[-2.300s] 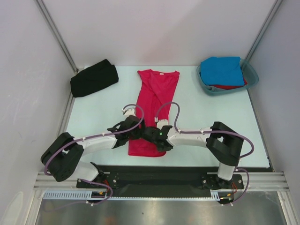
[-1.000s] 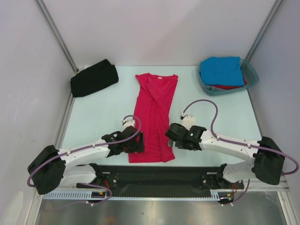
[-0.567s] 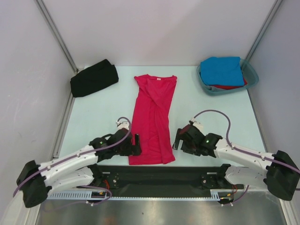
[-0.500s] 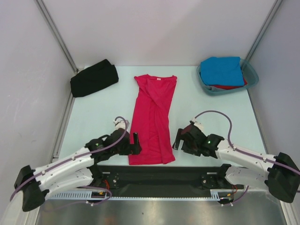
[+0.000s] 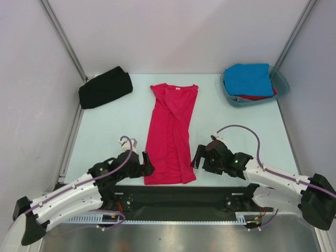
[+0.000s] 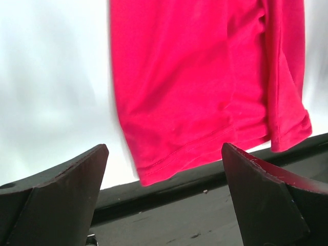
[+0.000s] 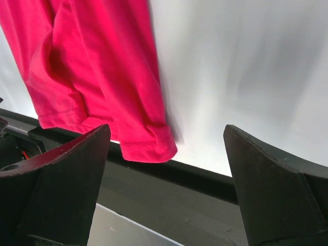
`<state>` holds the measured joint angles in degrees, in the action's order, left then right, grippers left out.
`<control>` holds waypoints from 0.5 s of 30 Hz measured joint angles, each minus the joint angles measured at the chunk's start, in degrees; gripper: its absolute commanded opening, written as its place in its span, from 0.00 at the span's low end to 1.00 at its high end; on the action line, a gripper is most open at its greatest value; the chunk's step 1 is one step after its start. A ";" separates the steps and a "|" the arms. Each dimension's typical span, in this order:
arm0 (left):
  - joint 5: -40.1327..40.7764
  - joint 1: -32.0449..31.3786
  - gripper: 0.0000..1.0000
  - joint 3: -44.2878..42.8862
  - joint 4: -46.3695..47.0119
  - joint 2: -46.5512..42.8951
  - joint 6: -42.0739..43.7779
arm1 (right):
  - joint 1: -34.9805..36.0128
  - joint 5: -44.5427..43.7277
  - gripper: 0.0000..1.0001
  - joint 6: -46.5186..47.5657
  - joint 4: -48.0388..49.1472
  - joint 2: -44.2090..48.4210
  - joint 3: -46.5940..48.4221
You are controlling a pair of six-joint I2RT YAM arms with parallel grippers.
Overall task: Fold and stack the t-shirts
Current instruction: Fold the tshirt
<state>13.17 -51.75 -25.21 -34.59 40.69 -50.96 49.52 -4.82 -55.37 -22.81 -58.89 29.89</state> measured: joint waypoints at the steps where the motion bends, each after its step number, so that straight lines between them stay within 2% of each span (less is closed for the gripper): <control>1: -0.22 0.00 1.00 1.27 -0.11 -1.86 -0.66 | -0.02 0.07 0.98 0.00 0.00 0.24 -0.26; 8: -2.29 -0.11 1.00 8.07 0.63 -11.30 -4.79 | -1.51 1.22 0.98 -0.24 -0.63 8.44 -4.79; 15: -3.63 -0.11 1.00 10.32 3.87 -9.62 -6.01 | -4.76 4.59 0.98 -0.55 -0.63 13.88 -9.40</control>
<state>9.54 -51.86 -14.90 -30.72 31.07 -56.97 44.75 -0.23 -55.92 -23.44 -45.01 20.49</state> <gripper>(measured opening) 0.996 0.980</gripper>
